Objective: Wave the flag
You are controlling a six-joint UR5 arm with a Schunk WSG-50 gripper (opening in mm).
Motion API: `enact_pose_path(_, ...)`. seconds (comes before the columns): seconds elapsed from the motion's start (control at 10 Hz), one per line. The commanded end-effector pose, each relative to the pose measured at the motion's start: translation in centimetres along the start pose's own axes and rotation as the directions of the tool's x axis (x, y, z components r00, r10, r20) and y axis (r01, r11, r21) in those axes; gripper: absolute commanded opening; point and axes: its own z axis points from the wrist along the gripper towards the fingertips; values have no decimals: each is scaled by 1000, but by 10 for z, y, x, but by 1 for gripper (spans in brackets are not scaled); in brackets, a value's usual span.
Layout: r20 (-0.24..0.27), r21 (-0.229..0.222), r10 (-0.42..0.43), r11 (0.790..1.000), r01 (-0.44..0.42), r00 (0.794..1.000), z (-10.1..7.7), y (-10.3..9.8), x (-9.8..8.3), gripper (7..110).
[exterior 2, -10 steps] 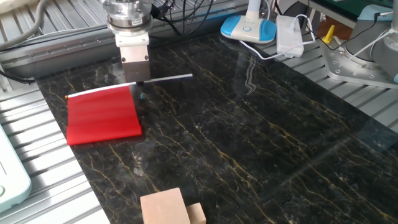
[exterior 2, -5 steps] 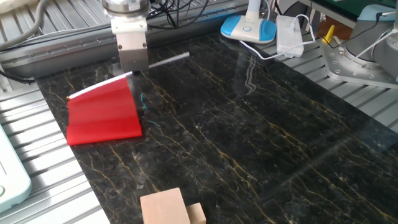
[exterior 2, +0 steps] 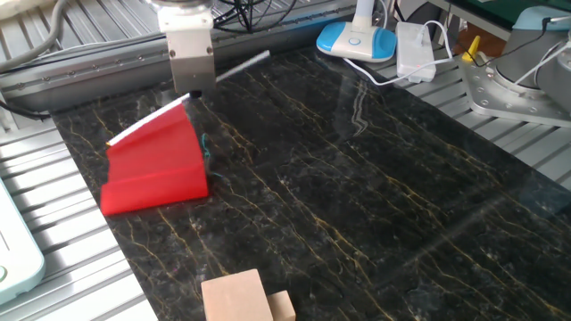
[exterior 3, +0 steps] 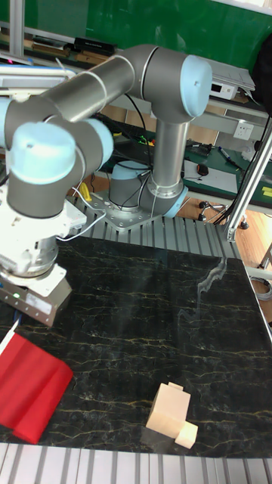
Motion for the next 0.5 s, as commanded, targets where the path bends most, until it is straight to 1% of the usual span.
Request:
enact_pose_path(0.0, 6, -10, -23, 1000, 23, 1000, -19, 13, 2, 7)
enact_pose_path(0.2, 17, -14, -46, 999, 46, 999, -28, 19, 5, 7)
enact_pose_path(0.3, 43, 28, -82, 996, 81, 996, -32, 11, 1, 7)
enact_pose_path(0.4, 86, 100, -132, 987, 123, 988, -38, -1, -10, 7)
